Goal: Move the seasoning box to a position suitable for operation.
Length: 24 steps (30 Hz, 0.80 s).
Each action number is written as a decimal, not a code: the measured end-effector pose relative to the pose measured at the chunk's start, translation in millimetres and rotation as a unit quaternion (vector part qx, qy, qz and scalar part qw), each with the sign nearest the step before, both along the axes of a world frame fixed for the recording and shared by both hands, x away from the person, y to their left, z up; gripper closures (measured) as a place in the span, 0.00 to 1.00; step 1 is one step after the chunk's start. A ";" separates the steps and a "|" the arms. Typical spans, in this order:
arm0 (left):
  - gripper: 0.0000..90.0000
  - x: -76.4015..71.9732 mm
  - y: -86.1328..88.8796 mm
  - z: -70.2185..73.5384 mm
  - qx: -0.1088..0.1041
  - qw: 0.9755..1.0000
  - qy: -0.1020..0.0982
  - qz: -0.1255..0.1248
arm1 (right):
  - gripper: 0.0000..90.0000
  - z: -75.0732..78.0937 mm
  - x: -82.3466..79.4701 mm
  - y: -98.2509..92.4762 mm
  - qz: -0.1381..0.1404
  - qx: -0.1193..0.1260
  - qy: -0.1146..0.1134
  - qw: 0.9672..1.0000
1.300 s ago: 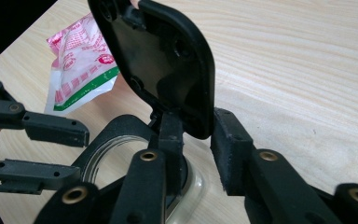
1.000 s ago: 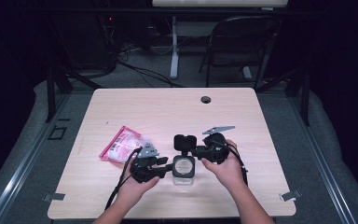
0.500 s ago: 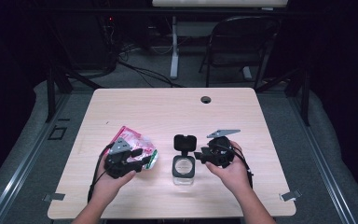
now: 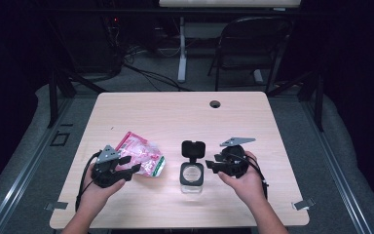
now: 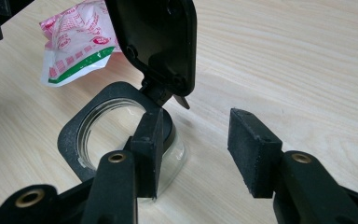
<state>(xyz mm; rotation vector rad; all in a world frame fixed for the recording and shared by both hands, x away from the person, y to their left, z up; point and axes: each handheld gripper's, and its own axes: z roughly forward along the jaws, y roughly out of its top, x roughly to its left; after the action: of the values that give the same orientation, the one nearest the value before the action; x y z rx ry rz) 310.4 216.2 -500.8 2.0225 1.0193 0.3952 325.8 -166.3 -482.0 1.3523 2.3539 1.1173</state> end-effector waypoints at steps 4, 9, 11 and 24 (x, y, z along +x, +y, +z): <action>0.47 0.1 9.7 -5.3 -0.017 1.000 0.008 0.015 | 0.60 -0.9 -1.2 -1.4 -0.003 0.004 0.001 1.000; 0.47 -0.7 18.0 -10.3 -0.005 1.000 0.008 0.024 | 0.60 -1.7 -1.8 -3.3 -0.006 0.001 -0.001 1.000; 0.48 -1.2 20.0 -12.4 0.001 1.000 0.013 0.026 | 0.60 -2.6 -1.8 -3.7 -0.006 0.003 -0.003 1.000; 0.37 -4.2 26.1 -29.5 0.027 0.999 0.013 0.031 | 0.60 -6.2 -2.9 -4.1 -0.007 0.002 0.003 1.000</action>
<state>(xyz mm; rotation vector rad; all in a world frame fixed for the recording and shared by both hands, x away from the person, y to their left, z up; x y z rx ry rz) 306.2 242.3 -530.2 2.0519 1.0994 0.4344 322.9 -170.5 -488.2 1.3729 2.3435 1.1151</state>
